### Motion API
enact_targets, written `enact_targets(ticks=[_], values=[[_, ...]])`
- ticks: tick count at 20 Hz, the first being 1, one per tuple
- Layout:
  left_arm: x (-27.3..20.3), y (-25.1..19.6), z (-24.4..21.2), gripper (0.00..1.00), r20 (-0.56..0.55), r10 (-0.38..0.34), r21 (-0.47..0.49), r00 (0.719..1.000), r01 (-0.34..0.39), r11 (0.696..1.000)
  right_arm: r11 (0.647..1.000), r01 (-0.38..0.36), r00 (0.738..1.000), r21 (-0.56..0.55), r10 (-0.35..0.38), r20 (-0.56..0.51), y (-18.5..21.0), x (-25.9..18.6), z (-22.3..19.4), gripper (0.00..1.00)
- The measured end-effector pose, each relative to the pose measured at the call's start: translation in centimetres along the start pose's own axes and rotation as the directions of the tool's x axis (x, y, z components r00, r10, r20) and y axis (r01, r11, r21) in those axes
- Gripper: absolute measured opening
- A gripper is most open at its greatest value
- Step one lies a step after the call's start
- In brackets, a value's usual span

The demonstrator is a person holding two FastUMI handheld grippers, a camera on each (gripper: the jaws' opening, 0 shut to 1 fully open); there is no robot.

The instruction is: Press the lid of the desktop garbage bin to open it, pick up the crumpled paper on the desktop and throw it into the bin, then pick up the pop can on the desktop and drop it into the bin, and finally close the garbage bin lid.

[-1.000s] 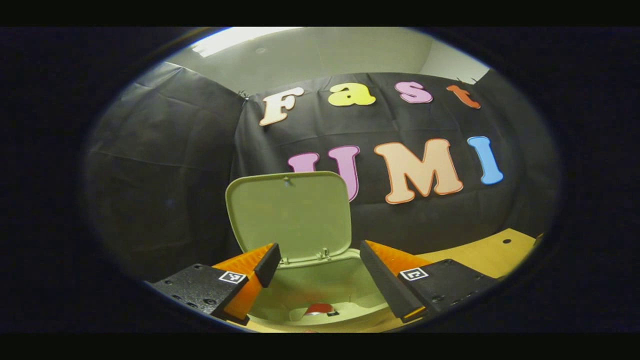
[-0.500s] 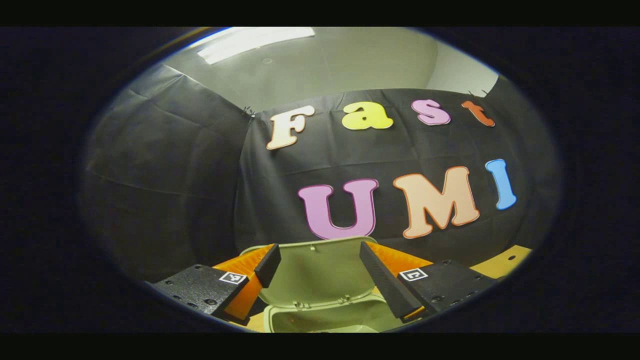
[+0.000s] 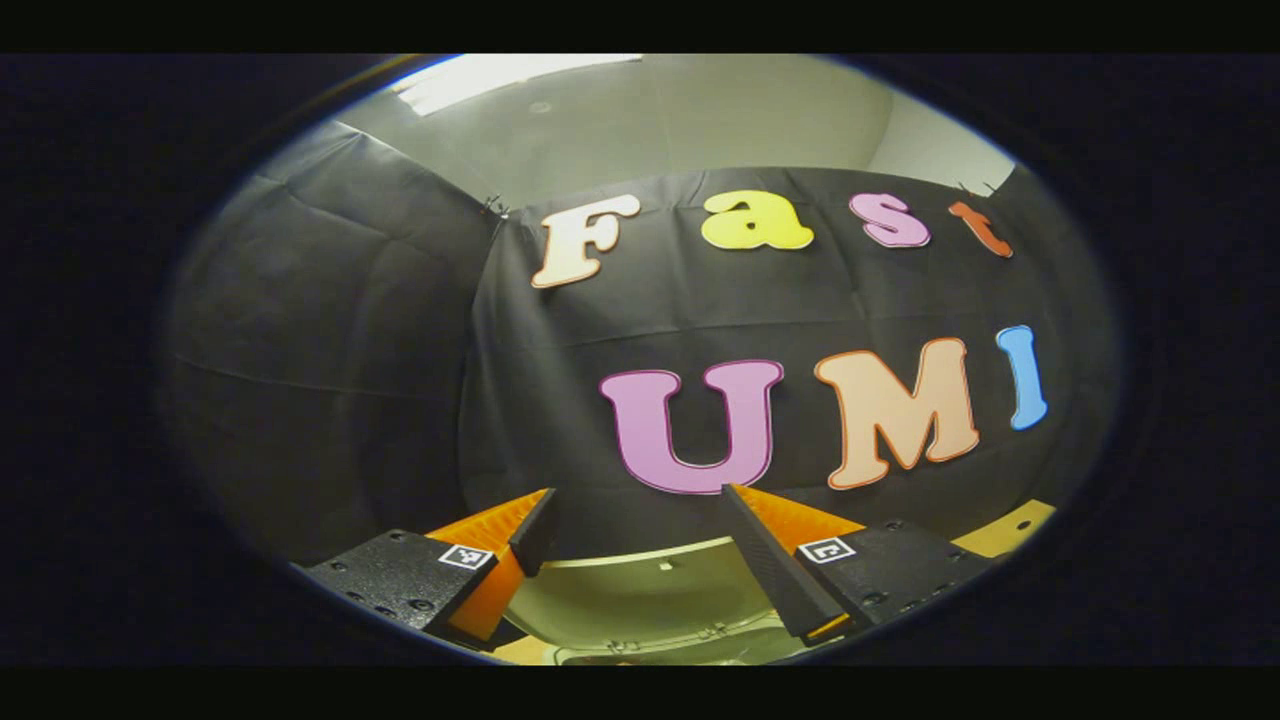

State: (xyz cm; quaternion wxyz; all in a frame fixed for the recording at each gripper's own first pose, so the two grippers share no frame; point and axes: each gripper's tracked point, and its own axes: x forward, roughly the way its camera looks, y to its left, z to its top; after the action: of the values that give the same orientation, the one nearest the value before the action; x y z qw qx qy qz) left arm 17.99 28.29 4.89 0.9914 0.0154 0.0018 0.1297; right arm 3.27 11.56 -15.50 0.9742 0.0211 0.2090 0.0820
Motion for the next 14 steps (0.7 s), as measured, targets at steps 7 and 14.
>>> enact_targets(ticks=[7, 14], values=[[-1.7, -0.3, -0.5, 0.98, -0.031, 0.004, -0.031, 1.000, -0.005, 1.000, 1.000, -0.022, 1.000, -0.013, 0.022, -0.009, -0.4, -0.5, -0.1, 0.99], [-6.2, -1.8, -1.2, 0.98, -0.064, 0.009, -0.022, 0.998, -0.010, 1.000, 0.995, -0.092, 0.995, -0.033, 0.091, -0.028, -1.1, -1.0, -0.7, 0.99]])
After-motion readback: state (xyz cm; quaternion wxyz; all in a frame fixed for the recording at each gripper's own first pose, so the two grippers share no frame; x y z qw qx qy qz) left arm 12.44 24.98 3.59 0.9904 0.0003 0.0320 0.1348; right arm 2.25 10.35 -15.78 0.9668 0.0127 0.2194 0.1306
